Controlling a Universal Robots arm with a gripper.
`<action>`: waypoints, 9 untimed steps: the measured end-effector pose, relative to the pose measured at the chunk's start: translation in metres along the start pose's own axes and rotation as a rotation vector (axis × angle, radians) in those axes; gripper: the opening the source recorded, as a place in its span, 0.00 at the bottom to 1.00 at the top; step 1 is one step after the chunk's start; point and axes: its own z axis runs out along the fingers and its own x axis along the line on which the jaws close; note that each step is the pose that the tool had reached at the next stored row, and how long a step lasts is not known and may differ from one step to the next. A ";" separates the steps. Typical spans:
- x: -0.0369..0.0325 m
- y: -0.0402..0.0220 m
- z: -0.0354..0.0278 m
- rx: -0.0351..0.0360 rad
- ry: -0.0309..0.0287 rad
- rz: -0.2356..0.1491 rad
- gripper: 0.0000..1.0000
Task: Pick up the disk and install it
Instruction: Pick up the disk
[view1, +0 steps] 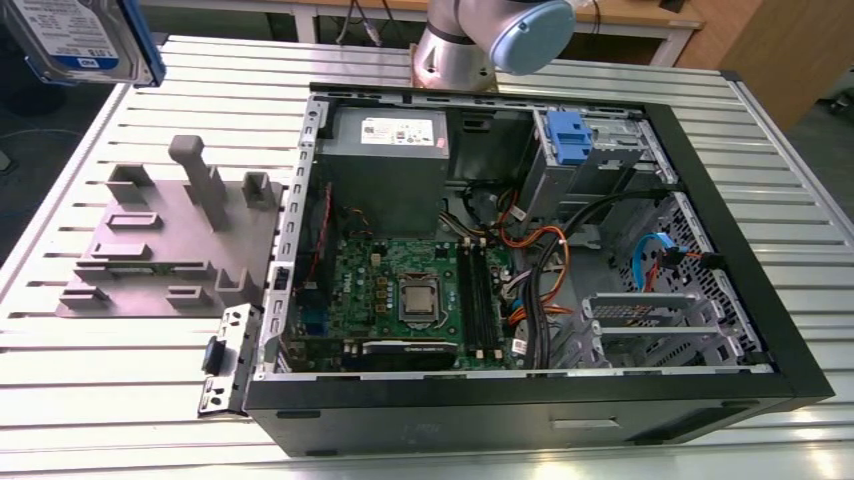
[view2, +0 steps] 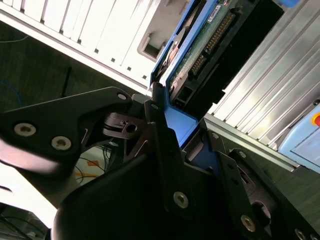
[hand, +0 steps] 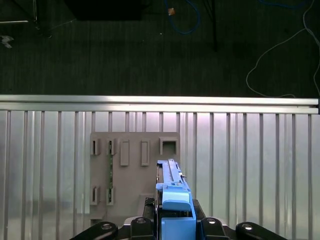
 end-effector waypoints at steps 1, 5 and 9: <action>0.0004 0.0000 0.0000 0.0001 0.0005 0.000 0.36; 0.0020 0.0000 -0.0001 0.0000 0.0028 0.000 0.36; 0.0026 -0.0001 -0.0001 -0.0001 0.0044 0.000 0.36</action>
